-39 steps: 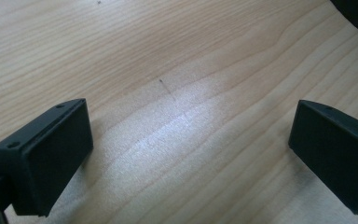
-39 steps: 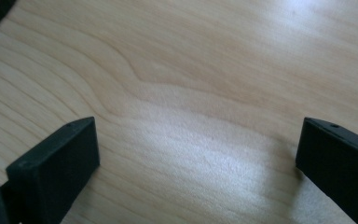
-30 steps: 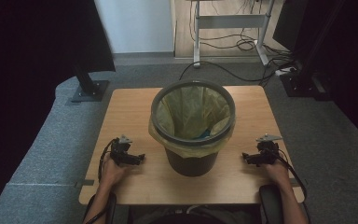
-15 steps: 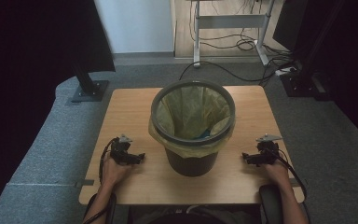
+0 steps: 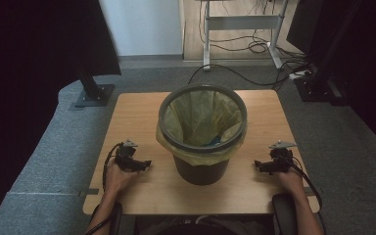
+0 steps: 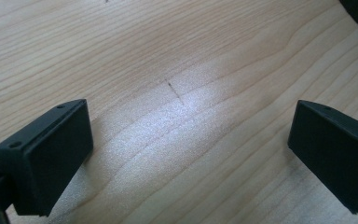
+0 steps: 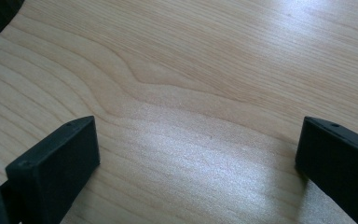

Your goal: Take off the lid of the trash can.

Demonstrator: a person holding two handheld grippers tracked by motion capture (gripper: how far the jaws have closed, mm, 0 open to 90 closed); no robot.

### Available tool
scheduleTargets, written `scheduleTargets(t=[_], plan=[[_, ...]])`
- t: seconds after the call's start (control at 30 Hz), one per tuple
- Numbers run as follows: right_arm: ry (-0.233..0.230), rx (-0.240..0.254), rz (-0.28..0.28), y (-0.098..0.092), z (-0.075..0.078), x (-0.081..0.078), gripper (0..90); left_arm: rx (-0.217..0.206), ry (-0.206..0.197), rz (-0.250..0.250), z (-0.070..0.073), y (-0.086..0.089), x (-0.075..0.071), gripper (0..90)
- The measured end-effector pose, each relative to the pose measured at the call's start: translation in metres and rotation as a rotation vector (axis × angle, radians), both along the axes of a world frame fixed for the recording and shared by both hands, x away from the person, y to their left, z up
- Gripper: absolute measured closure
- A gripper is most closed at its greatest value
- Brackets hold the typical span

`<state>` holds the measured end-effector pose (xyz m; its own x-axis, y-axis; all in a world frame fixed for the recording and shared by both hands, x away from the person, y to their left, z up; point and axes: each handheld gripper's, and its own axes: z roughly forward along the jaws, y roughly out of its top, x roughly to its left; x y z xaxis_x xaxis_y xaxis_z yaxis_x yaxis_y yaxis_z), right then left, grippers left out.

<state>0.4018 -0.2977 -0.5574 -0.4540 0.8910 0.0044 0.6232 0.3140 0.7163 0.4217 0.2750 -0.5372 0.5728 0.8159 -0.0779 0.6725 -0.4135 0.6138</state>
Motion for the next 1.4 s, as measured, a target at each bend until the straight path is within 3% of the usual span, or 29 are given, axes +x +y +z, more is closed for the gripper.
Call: scheduleTargets(t=[0.5, 0.7, 0.97, 1.4], plan=[[0.000, 0.000, 0.000, 0.000, 0.000, 0.000, 0.0, -0.035, 0.015, -0.036, 0.035, -0.004, 0.004, 0.0], [0.000, 0.000, 0.000, 0.000, 0.000, 0.000, 0.0, -0.084, 0.024, -0.045, 0.054, -0.005, 0.008, 0.0], [0.000, 0.000, 0.000, 0.000, 0.000, 0.000, 0.0, -0.051, 0.016, -0.064, 0.079, -0.010, 0.013, 0.0], [-0.001, -0.001, 0.001, 0.000, 0.000, 0.000, 0.0, -0.051, -0.006, -0.088, 0.120, -0.016, 0.019, 0.0]])
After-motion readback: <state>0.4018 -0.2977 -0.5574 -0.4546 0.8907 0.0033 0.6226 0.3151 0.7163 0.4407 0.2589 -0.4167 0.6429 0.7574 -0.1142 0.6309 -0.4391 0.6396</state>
